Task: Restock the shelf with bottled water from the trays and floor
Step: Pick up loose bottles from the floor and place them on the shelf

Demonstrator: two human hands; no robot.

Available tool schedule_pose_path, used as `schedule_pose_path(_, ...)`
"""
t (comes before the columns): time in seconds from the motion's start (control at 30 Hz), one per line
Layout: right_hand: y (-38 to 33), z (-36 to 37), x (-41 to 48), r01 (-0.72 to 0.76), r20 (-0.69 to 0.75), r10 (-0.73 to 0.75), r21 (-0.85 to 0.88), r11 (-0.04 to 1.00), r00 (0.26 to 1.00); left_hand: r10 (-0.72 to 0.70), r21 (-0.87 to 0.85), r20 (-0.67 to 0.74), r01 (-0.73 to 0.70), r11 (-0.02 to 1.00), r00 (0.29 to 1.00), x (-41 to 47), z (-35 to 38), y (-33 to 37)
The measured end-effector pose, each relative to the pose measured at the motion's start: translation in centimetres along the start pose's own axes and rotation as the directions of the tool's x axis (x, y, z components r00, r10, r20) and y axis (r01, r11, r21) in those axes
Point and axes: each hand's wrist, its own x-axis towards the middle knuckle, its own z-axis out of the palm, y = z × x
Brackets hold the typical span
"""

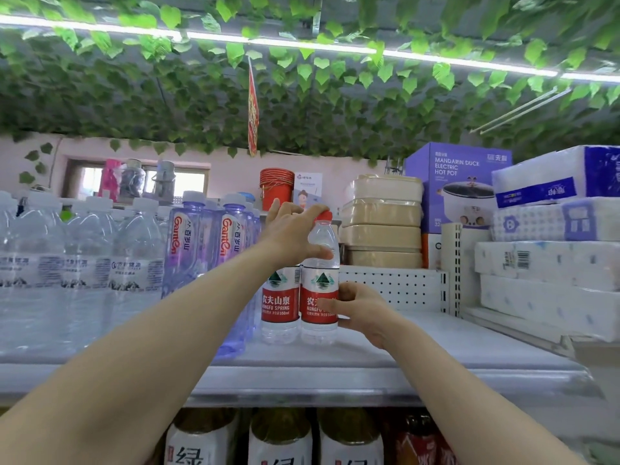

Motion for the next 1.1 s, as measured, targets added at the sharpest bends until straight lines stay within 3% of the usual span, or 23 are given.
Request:
schedule_pose_path(0.27,-1.4,0.0,-2.5,-0.077,-0.138,0.053,-0.175,0.982,0.989,0.016,0.063,-0.056,-0.012,0.998,0.998,-0.6,0.7,0.2)
schedule_pose_path(0.43,-2.6,-1.6,-4.9,-0.107,-0.297,-0.060,-0.516,0.850,0.953,-0.013,0.023,-0.112,0.016,1.000,0.994,-2.3,1.8,1.1)
schedule_pose_path(0.6,-5.4,-3.9,-10.3,-0.107,-0.266,-0.173,-0.782,0.614,0.948,0.001,-0.033,-0.195,-0.007,0.999,0.981,-6.5,1.7,3.5)
schedule_pose_path(0.8,-7.4,-6.6,-17.2,-0.085,-0.189,-0.275,-0.932,0.351,0.943,-0.045,-0.125,-0.132,0.028,0.992,0.990,-12.6,-0.2,8.6)
schedule_pose_path(0.93,-7.5,-8.3,-23.1,-0.029,-0.123,-0.295,-0.952,0.305,0.947,-0.193,-0.187,-0.053,0.180,0.966,0.980,-17.7,-1.9,13.3)
schedule_pose_path(1.1,-7.0,-10.3,-30.7,0.020,-0.065,-0.272,-0.954,0.300,0.960,-0.346,-0.125,0.099,0.357,0.926,0.933,-24.0,-3.5,19.1)
